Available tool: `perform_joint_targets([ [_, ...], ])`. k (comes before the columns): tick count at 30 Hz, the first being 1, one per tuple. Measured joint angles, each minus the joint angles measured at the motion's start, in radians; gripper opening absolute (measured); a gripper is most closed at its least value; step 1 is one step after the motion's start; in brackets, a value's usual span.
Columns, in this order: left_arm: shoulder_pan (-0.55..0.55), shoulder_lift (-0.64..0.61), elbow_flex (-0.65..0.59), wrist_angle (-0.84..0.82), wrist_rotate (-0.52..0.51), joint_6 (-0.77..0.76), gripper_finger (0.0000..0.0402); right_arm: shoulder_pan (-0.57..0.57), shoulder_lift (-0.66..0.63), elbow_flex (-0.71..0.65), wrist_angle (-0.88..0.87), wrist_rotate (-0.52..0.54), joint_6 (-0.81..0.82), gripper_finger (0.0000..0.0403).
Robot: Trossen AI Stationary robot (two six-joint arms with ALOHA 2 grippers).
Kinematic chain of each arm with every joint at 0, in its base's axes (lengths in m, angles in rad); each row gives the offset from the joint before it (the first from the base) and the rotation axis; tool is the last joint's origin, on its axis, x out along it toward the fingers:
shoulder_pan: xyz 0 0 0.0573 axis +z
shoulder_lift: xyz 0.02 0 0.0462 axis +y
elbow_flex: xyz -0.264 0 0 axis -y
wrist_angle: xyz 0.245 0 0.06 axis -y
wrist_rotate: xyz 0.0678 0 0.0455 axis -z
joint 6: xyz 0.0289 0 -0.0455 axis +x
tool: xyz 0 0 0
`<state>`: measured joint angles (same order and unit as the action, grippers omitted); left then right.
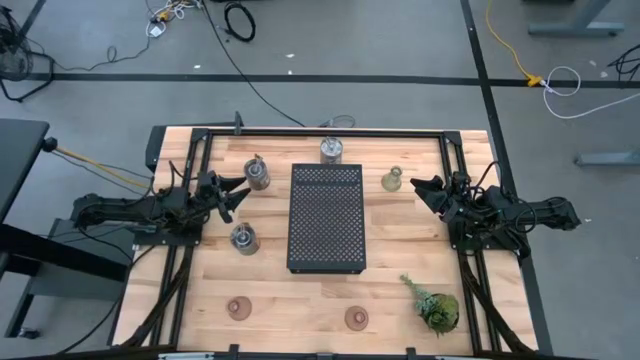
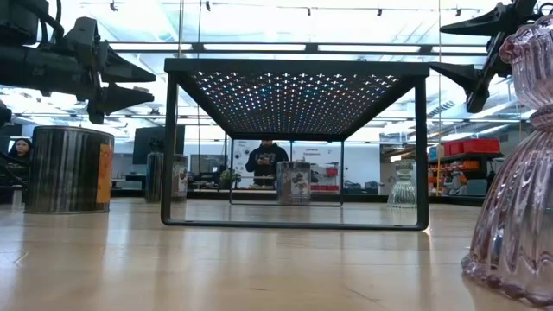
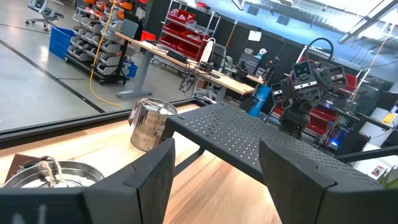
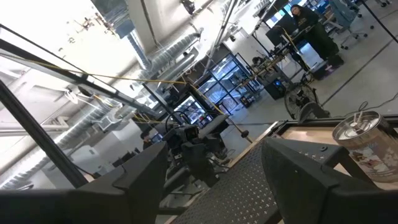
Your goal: Pick & Place candle stick holders
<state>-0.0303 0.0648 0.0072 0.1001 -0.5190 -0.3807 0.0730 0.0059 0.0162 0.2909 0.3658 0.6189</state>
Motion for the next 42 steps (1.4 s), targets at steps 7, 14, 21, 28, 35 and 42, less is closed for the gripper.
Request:
perform_joint_targets([
  [7,0.0,0.0,0.0,0.0,0.0,0.0,0.0236,0.0,0.0,0.0,0.0,0.0,0.0,0.0261],
  [14,0.0,0.0,0.0,0.009,-0.007,0.001,0.0236,0.0,0.0,0.0,0.0,0.0,0.0,0.0261],
  [21,0.0,0.0,0.0,0.008,-0.026,-0.108,0.0236,0.0,0.0,0.0,0.001,0.046,-0.009,0.0261],
  [28,0.0,0.0,0.0,0.008,-0.026,-0.112,0.0236,0.0,0.0,0.0,0.034,0.21,-0.002,0.0261],
  [35,0.0,0.0,0.0,0.008,-0.037,-0.107,0.0236,-0.001,0.0,0.001,0.095,0.347,-0.017,0.0261],
  [42,0.0,0.0,0.0,0.008,-0.038,-0.106,0.0236,0.0,0.0,0.001,0.094,0.457,-0.054,0.0261],
])
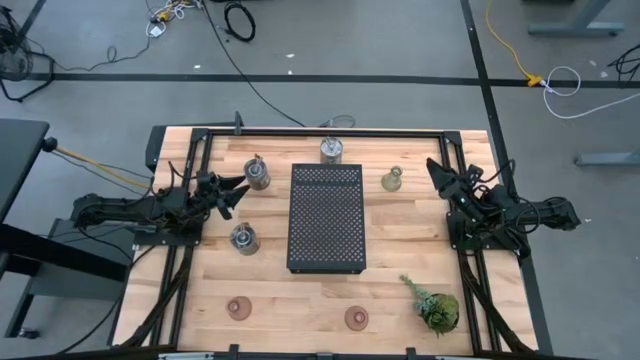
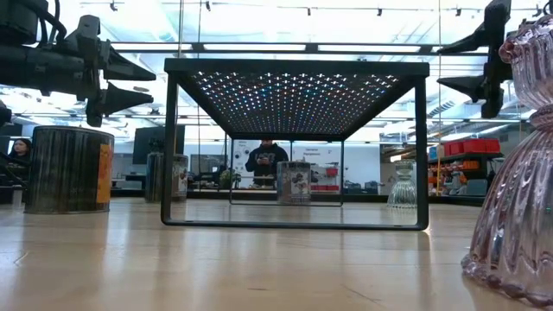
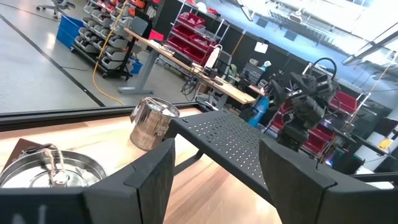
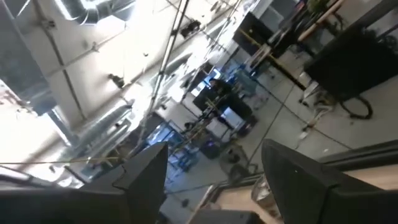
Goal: Pick & Place candle stick holders
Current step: Put the green glass candle holder on the shelf
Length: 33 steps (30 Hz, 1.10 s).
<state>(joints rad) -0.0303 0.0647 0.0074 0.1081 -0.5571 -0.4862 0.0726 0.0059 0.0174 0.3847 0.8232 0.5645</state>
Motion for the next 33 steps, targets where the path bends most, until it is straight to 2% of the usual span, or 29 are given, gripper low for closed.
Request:
perform_joint_targets([
  [4,0.0,0.0,0.0,0.0,0.0,0.0,0.0236,0.0,0.0,0.0,0.004,0.1,-0.063,0.0261],
  [8,0.0,0.0,0.0,0.0,0.0,0.0,0.0236,0.0,0.0,0.0,-0.007,0.131,-0.079,0.0261],
  [12,0.0,0.0,0.0,0.0,0.0,0.0,0.0236,-0.001,0.017,0.0,-0.084,0.265,-0.026,0.0261],
  [14,0.0,0.0,0.0,0.0,0.0,0.001,0.0236,-0.009,0.043,0.0,-0.165,0.275,-0.001,0.0261],
  [18,0.0,0.0,0.0,0.0,-0.006,0.001,0.0236,-0.029,0.119,-0.002,-0.361,0.18,0.208,0.0261],
  [23,0.0,0.0,0.0,-0.001,-0.019,0.001,0.0236,-0.071,0.32,0.001,-0.343,0.056,0.294,0.0261],
  [27,0.0,0.0,0.0,0.0,-0.019,0.0,0.0236,-0.109,0.511,0.002,-0.331,-0.097,0.283,0.0261],
  [33,0.0,0.0,0.0,0.0,-0.008,-0.032,0.0236,-0.165,0.71,0.001,-0.319,-0.176,0.341,0.0261],
])
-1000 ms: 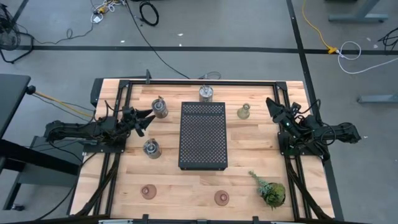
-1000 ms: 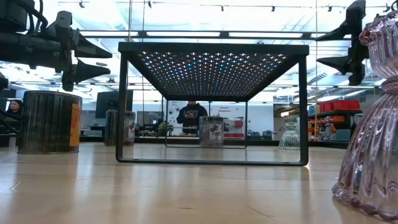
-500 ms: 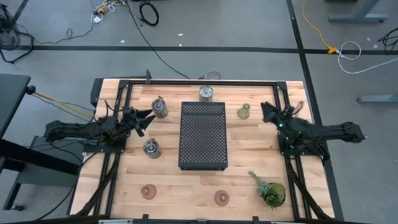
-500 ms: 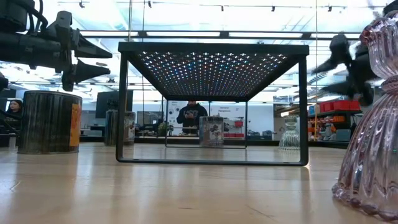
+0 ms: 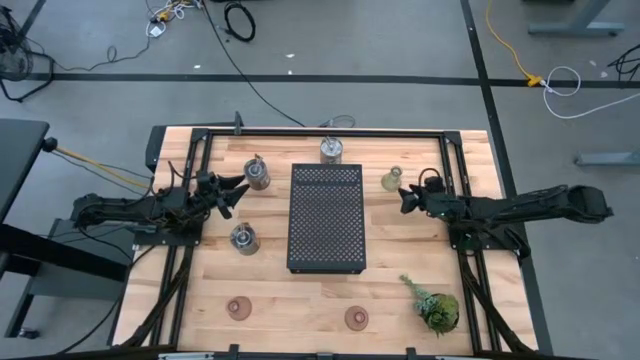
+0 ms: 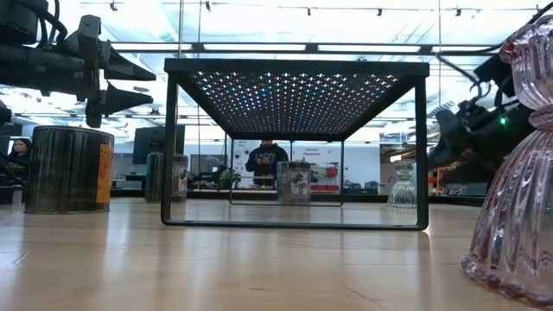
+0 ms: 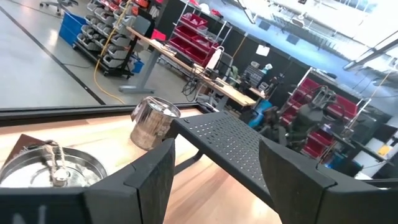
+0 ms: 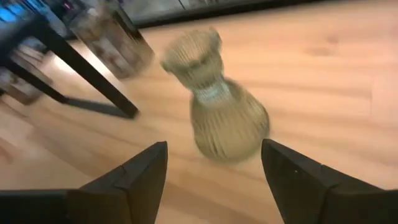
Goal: Pick & Place candle stick holders
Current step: Put the green glass candle holder on the shelf
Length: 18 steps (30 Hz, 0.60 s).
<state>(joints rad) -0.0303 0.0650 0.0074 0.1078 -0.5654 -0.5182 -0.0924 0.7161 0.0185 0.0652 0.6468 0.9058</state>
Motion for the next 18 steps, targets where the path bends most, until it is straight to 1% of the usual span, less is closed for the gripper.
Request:
perform_joint_targets([
  [2,0.0,0.0,0.0,0.0,0.001,-0.001,0.0236,-0.017,0.033,0.0,0.027,-0.01,0.01,0.0261],
  [9,0.0,0.0,0.0,0.0,0.001,-0.002,0.0236,-0.089,0.113,0.0,0.165,-0.024,-0.107,0.0261],
  [14,0.0,0.0,0.0,0.0,0.001,-0.003,0.0236,-0.139,0.163,0.0,0.244,-0.057,-0.145,0.0261],
  [18,0.0,0.0,0.0,0.0,0.001,-0.002,0.0236,-0.17,0.206,0.0,0.309,-0.104,-0.182,0.0261],
])
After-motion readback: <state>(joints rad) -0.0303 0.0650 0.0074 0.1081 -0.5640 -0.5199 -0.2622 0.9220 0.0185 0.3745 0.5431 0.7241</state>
